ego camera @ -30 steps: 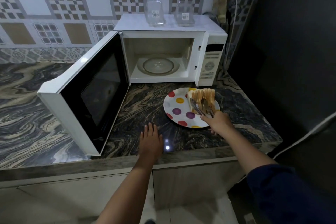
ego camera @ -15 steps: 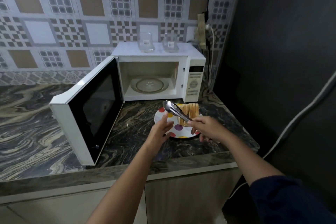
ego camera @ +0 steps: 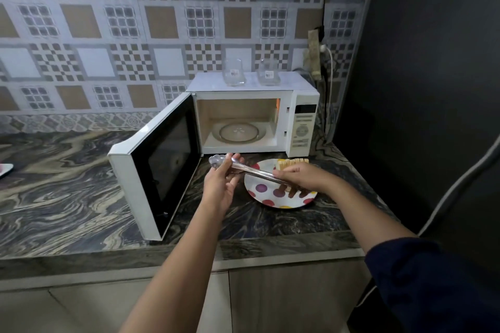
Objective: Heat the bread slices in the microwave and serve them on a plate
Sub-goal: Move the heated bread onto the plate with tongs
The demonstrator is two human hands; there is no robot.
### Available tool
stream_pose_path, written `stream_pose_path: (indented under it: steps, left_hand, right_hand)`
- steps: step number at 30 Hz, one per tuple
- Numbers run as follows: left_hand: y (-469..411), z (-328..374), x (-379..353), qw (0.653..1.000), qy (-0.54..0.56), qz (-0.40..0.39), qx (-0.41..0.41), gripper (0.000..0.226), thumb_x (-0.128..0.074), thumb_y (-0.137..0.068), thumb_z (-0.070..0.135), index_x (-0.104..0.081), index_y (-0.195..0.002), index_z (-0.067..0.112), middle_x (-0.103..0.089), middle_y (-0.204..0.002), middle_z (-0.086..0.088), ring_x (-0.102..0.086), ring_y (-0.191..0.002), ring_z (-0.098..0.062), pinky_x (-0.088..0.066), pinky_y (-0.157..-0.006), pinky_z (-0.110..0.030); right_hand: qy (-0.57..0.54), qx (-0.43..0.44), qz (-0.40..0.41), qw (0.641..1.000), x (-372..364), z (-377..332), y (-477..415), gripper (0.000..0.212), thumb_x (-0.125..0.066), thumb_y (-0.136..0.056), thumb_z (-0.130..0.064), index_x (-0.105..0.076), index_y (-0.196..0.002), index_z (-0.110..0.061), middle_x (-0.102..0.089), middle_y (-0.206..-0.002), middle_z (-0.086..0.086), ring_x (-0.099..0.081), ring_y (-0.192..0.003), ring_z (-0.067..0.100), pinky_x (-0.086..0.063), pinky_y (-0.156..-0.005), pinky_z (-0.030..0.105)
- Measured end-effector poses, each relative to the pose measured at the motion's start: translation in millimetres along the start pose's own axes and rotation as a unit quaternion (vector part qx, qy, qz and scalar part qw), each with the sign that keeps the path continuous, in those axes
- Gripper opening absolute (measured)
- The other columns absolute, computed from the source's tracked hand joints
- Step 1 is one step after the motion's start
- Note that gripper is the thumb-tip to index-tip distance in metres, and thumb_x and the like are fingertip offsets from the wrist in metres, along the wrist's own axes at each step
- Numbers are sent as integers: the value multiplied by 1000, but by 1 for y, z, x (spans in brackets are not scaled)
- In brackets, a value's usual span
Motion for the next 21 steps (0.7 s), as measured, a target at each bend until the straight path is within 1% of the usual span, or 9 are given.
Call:
stream_pose_path:
  steps: [2, 3, 4, 7, 10, 13, 16, 18, 21]
  left_hand:
    - [-2, 3, 10, 999, 24, 38, -15, 5, -56, -92, 9, -58, -94, 5, -72, -81, -6, -72, -73, -13, -60, -67, -27]
    - [-3, 4, 14, 998, 25, 50, -21, 4, -56, -91, 8, -57, -93, 5, -73, -78, -5, -72, -73, -13, -60, -71, -28]
    - [-4, 4, 18, 998, 23, 58, -24, 4, -57, -91, 8, -57, -92, 5, -74, -75, -4, -72, -73, -14, -59, -76, -30]
    - [-6, 6, 24, 997, 26, 68, -28, 4, -59, -89, 8, -58, -92, 4, -74, -74, -5, -72, -73, -15, -55, -85, -36]
    - [-9, 7, 20, 997, 38, 63, -30, 5, -59, -89, 7, -58, -92, 3, -72, -80, -7, -71, -74, -16, -58, -74, -29]
    - [-13, 7, 17, 998, 32, 56, -29, 8, -60, -89, 7, -58, -95, 2, -70, -85, -9, -71, -78, -17, -59, -67, -27]
    - [-15, 6, 13, 998, 17, 59, -28, 12, -61, -88, 8, -58, -98, 2, -73, -79, -6, -72, -75, -14, -58, -63, -25]
    - [-16, 5, 9, 998, 11, 58, -26, 14, -62, -88, 10, -58, -99, 2, -72, -82, -7, -72, -76, -13, -58, -65, -25]
    - [-19, 0, 4, 998, 10, 50, -22, 15, -61, -89, 13, -60, -99, 2, -68, -91, -9, -71, -78, -12, -59, -73, -26]
  right_hand:
    - [-17, -22, 22, 999, 3, 5, 0, 45, -53, -87, -55, -48, -61, -19, -57, -56, -8, -64, -53, 4, -46, -53, 21]
    - [-36, -37, 13, 999, 5, 8, 0, 43, -55, -87, -52, -48, -60, -19, -56, -50, -11, -63, -51, 2, -46, -52, 20]
    - [-59, -50, -5, 997, 7, 11, 2, 38, -57, -87, -47, -55, -63, -18, -60, -52, -12, -63, -53, 3, -48, -52, 19]
    - [-115, -59, -51, 990, 10, 17, 1, 25, -65, -85, -33, -68, -88, -9, -70, -76, 1, -66, -66, 8, -53, -61, 19]
    - [-156, -44, -36, 986, 10, 17, -6, 24, -67, -85, -22, -68, -98, -2, -71, -89, 11, -68, -67, 8, -55, -61, 17]
    - [-197, -35, -40, 979, 9, 17, -10, 10, -67, -84, -12, -69, -90, -4, -69, -90, 14, -67, -70, 13, -53, -58, 16]
    - [-212, -32, -44, 976, 8, 18, -8, 3, -69, -83, -10, -68, -83, -7, -69, -83, 9, -65, -69, 11, -52, -57, 14]
    - [-236, -27, -45, 970, 8, 20, -6, 4, -69, -82, -10, -67, -80, -8, -70, -80, 7, -66, -70, 11, -54, -59, 16]
    - [-304, -5, -21, 952, 12, 25, -7, 7, -70, -80, -8, -63, -78, -8, -73, -76, 8, -69, -72, 15, -58, -71, 26]
Point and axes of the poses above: each hand's wrist, its own y-axis away from the middle knuckle, its own x-axis out of the back of the hand, z = x × y, the point moved 1 cm from there along -y, towards the middle knuckle
